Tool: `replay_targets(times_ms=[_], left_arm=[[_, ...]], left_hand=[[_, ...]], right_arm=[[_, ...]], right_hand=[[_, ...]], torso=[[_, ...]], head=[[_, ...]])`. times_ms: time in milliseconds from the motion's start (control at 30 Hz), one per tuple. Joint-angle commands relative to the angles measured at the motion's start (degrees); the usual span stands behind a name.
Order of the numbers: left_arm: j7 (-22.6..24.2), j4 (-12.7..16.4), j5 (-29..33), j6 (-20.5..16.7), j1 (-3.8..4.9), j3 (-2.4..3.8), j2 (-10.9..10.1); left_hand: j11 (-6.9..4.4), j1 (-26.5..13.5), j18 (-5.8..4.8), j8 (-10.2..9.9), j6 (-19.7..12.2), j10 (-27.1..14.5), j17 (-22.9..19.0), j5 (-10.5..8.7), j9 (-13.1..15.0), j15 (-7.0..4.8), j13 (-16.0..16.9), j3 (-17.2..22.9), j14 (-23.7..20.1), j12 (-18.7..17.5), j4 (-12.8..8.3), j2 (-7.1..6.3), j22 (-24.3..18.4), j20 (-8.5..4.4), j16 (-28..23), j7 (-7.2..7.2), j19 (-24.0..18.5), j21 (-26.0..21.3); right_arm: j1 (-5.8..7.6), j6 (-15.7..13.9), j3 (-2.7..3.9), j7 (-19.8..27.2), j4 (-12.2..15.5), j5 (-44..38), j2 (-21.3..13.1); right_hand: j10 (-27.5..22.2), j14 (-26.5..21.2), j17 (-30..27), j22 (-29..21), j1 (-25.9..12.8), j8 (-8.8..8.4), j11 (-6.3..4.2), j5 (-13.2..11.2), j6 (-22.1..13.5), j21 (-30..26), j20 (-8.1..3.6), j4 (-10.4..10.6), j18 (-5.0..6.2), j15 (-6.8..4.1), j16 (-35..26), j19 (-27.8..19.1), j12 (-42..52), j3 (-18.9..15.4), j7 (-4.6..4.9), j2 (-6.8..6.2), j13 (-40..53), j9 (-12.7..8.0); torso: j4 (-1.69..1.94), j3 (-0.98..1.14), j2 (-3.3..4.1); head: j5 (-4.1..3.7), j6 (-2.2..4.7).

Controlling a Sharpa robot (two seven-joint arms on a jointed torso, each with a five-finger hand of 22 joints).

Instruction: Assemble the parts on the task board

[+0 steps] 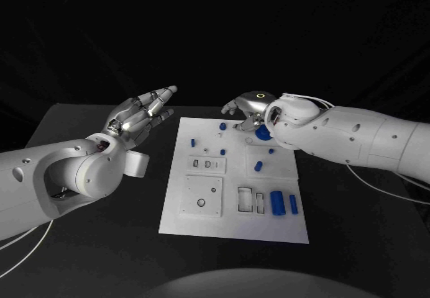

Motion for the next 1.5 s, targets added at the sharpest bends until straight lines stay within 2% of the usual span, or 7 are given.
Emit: replay_targets(times_ms=[33, 300, 433, 500, 667, 1033, 1500], left_arm=[[0.4, 0.1, -0.3, 0.4, 0.06, 0.04, -0.1], [0.4, -0.2, -0.3, 0.4, 0.05, 0.03, 0.3], [0.2, -0.3, -0.3, 0.5, 0.03, 0.03, 0.7], [0.2, -0.4, -0.3, 0.6, 0.03, 0.03, 0.8], [0.0, -0.6, -0.3, 0.8, 0.01, 0.02, 1.1], [-0.1, -1.0, -0.3, 1.5, -0.07, 0.01, 1.7], [-0.2, -0.9, -0.3, 1.7, -0.09, 0.01, 1.5]], left_hand=[[0.11, 0.4, 0.45, 0.2, 0.2, 0.4, 0.1, 0.28, 0.1, 0.50, 0.1, 0.0, 0.1, 0.2, 0.1, -0.18, 0.1, 0.47, 0.4, 0.01, 0.0, 0.4], [0.46, 0.5, 0.48, 0.5, 0.5, 1.2, 0.2, 0.39, 0.1, 0.88, 0.2, 0.0, 0.3, 0.4, 0.0, -0.12, 0.1, 0.65, 0.7, 0.31, 0.2, 0.5], [0.66, 0.6, 0.49, 0.7, 0.8, 2.0, 0.2, 0.47, 0.1, 1.11, 0.3, 0.1, 0.5, 0.5, 0.0, -0.07, 0.2, 0.72, 0.9, 0.49, 0.3, 0.6], [0.73, 0.7, 0.50, 0.8, 0.9, 2.5, 0.3, 0.49, 0.1, 1.19, 0.4, 0.1, 0.5, 0.6, 0.0, -0.04, 0.2, 0.73, 0.9, 0.55, 0.3, 0.7], [0.92, 0.8, 0.50, 1.1, 1.4, 3.7, 0.3, 0.52, 0.2, 1.41, 0.6, 0.1, 0.7, 0.7, 0.0, -0.04, 0.2, 0.78, 1.2, 0.72, 0.4, 0.7], [1.15, 1.0, 0.51, 1.5, 2.1, 4.8, 0.4, 0.56, 0.3, 1.66, 0.8, 0.1, 0.9, 0.9, 0.0, -0.04, 0.3, 0.84, 1.4, 0.92, 0.5, 0.9], [1.29, 1.0, 0.51, 1.8, 2.7, 5.5, 0.4, 0.57, 0.3, 1.82, 0.9, 0.2, 1.0, 1.0, 0.0, -0.03, 0.3, 0.88, 1.6, 1.05, 0.6, 0.9]], right_arm=[[1.06, -6.7, 0.03, 3.0, 3.5, 2.6, -3.2], [3.11, -4.8, -0.02, 1.8, 11.4, 9.2, -12.5], [3.34, -0.7, -0.11, -0.1, 12.6, 10.4, -14.9], [3.35, 0.9, -0.14, -1.1, 12.8, 10.5, -15.5], [3.20, 3.7, -0.21, -3.1, 12.5, 9.3, -16.3], [1.97, 6.7, -0.24, -6.3, 11.6, 5.6, -16.0], [0.63, 8.4, -0.25, -7.5, 10.8, 4.0, -15.0]], right_hand=[[4.3, -3.3, -5.2, -2.0, 0.1, 0.47, -0.10, -0.9, 1.4, -3.4, 0.05, 0.3, 1.79, 0.00, -3.3, -3.1, 2.8, -0.3, 0.37, 0.94, 1.0, -0.4], [13.7, -17.4, -16.3, -17.7, 0.1, 0.49, -1.10, -5.3, 4.4, -27.5, 1.41, 2.0, 5.14, 1.16, -16.8, -24.7, 16.5, -1.2, 2.10, 0.95, 9.2, -1.9], [10.2, -18.1, -11.0, -20.7, -1.7, 0.62, -1.20, -10.2, 6.2, -33.0, 3.28, 4.5, 5.81, 1.00, -14.6, -23.4, 32.8, -4.5, 2.65, 1.24, 22.8, -2.5], [18.2, -9.3, 3.0, -18.3, -2.6, 1.25, -1.75, -10.8, 7.4, -30.2, 3.20, 5.5, 5.59, 0.60, -5.1, -19.9, 46.6, -5.9, 3.17, 1.51, 36.7, -1.8], [50.6, 21.7, 43.3, 5.9, -4.7, 3.82, -2.88, -9.7, 9.1, 2.5, -0.20, 7.2, -0.65, -0.20, 18.8, 5.3, 74.0, -9.2, 4.43, 1.50, 69.0, 1.9], [51.1, 21.7, 43.3, 13.8, -5.6, 4.81, -3.95, -8.0, 7.4, 14.5, -1.42, 8.6, -3.57, -1.52, 18.8, 16.2, 74.3, -10.8, 4.64, 1.11, 69.4, 5.7], [51.1, 21.7, 43.3, 13.5, -2.3, 3.95, -3.64, 4.9, 3.0, 13.5, -1.22, 5.4, -3.23, -1.30, 18.8, 15.0, 74.3, -8.1, 5.15, 0.36, 69.4, 7.8]], torso=[[-0.08, -0.03, 0.03], [-0.08, -0.06, -0.03], [0.00, 0.01, 0.05], [0.05, 0.06, 0.08], [0.10, 0.04, 0.04], [0.10, -0.03, 0.00], [0.07, -0.02, 0.04]], head=[[0.17, -0.26], [-0.03, -0.41], [-0.21, -0.42], [-0.28, -0.44], [-0.32, -0.43], [-0.60, -0.21], [-0.42, 0.43]])
